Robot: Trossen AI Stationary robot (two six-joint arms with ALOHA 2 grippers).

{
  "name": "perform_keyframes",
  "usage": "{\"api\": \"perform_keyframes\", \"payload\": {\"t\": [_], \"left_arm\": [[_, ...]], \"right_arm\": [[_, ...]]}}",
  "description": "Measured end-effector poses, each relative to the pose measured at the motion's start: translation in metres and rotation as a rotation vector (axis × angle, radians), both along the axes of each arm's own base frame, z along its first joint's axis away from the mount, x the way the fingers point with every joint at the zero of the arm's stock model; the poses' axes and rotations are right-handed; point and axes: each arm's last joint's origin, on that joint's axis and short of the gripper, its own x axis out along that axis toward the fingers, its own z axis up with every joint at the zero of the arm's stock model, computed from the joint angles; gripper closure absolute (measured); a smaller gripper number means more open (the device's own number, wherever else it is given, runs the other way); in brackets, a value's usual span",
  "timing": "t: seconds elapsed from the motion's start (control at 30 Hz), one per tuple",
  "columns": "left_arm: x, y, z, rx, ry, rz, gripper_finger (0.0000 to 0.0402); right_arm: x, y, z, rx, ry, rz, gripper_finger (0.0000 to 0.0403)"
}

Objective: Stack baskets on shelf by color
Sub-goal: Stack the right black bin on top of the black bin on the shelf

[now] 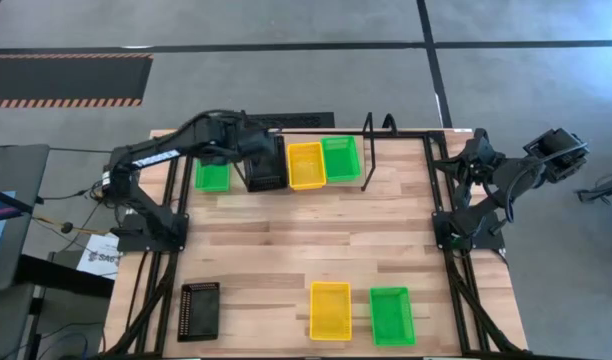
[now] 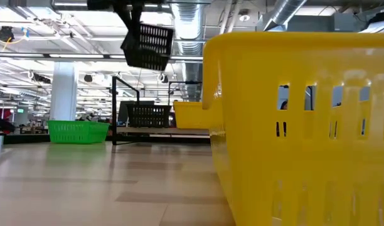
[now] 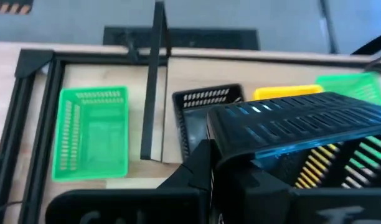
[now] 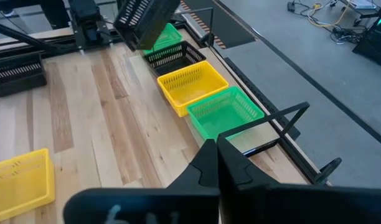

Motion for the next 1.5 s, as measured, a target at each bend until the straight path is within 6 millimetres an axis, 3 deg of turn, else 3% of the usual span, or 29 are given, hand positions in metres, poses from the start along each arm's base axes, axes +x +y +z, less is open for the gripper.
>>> {"api": "perform_keyframes", "payload": {"t": [0.23,0.67,1.0,1.5], "left_arm": [[0.015,0.035,-0.032,-0.072,-0.036,-0.054,0.0401],[0.000,0.077,-0.058,-0.191,-0.040,0.005,0.0401],[-0.005,0.096,-0.086,-0.247,-0.061,-0.009,0.0401],[-0.020,0.118,-0.087,-0.273,-0.071,0.010,0.0401]], "right_arm": [[-0.001,-0.001,-0.001,-0.012,0.020,0.002,0.0400],[-0.001,-0.001,-0.001,-0.043,0.039,0.026,0.0400],[-0.001,-0.001,-0.001,-0.048,0.042,0.030,0.0400],[-0.001,-0.001,-0.001,-0.042,0.037,0.025,0.0400]]}}
